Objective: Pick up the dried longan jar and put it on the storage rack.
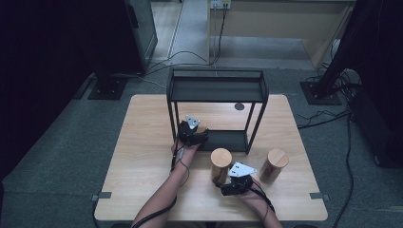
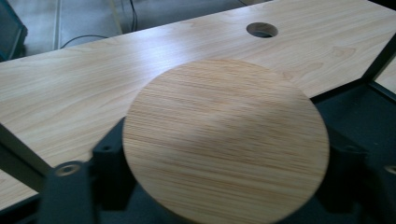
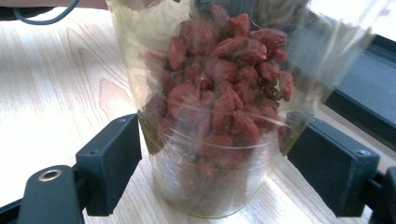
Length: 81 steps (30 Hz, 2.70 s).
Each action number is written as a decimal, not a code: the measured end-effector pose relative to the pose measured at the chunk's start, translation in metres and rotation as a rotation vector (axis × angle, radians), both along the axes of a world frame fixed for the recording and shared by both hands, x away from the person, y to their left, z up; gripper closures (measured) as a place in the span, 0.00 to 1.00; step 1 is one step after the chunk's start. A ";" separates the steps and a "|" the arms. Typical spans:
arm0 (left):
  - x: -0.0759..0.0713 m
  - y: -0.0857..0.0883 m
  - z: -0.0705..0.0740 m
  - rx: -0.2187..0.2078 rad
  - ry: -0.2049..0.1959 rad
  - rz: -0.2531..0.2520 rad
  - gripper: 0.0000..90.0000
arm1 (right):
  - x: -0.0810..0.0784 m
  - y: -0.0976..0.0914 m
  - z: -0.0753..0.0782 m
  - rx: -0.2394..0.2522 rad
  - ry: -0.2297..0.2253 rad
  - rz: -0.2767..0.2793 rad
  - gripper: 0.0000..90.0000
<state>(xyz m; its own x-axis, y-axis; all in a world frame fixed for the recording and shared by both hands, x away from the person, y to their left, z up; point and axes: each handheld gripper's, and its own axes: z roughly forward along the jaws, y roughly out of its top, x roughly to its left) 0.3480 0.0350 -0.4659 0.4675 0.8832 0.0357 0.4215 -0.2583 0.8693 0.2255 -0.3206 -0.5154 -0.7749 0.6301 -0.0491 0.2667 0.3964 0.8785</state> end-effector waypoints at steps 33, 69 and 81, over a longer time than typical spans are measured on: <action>-0.027 0.003 -0.012 0.030 0.009 0.006 0.22 | 0.001 0.001 0.001 -0.002 0.007 -0.003 0.20; -0.058 0.019 -0.019 0.085 -0.010 -0.089 0.22 | 0.001 0.003 0.002 -0.017 0.007 -0.001 0.20; -0.061 0.029 -0.024 0.076 -0.017 -0.118 0.22 | 0.001 0.003 0.002 -0.015 0.007 -0.003 0.20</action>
